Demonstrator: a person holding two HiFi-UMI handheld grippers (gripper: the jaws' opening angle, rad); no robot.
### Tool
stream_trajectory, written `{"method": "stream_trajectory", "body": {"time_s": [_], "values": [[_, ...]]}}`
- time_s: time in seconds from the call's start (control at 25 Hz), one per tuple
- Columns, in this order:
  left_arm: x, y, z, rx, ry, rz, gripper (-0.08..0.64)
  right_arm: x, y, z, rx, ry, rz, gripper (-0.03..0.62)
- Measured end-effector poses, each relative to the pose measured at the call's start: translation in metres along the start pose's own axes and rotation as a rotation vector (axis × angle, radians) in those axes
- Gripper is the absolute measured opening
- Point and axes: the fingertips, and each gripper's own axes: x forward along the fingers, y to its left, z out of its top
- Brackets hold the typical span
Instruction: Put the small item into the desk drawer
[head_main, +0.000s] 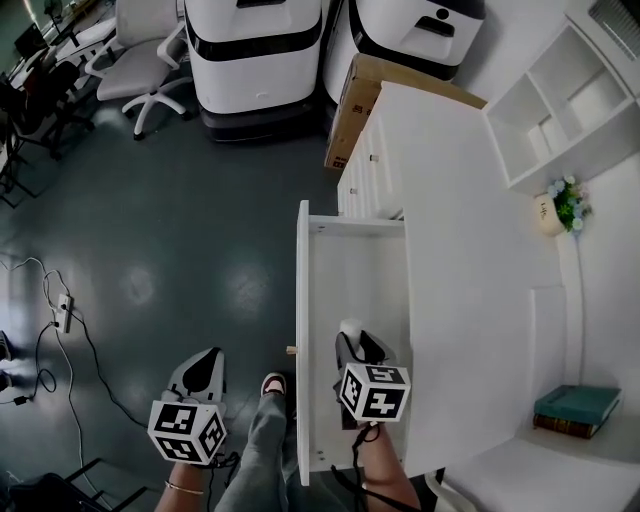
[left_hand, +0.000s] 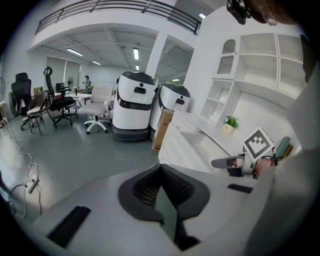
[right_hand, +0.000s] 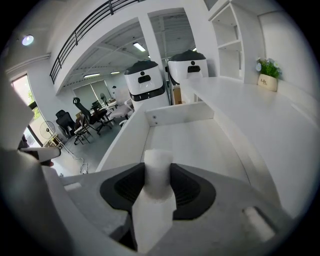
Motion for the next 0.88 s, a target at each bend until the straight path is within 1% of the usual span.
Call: {"method": "stream_trajectory", "body": {"time_s": [0.44, 0.88], "values": [[-0.005, 0.037, -0.009, -0.068, 0.001, 0.046, -0.002, 0.044, 0.001, -0.009, -0.054, 0.067, -0.036, 0.163], [-0.003, 0.047, -0.015, -0.096, 0.004, 0.066, -0.002, 0.068, 0.001, -0.019, -0.073, 0.113, -0.031, 0.163]]}}
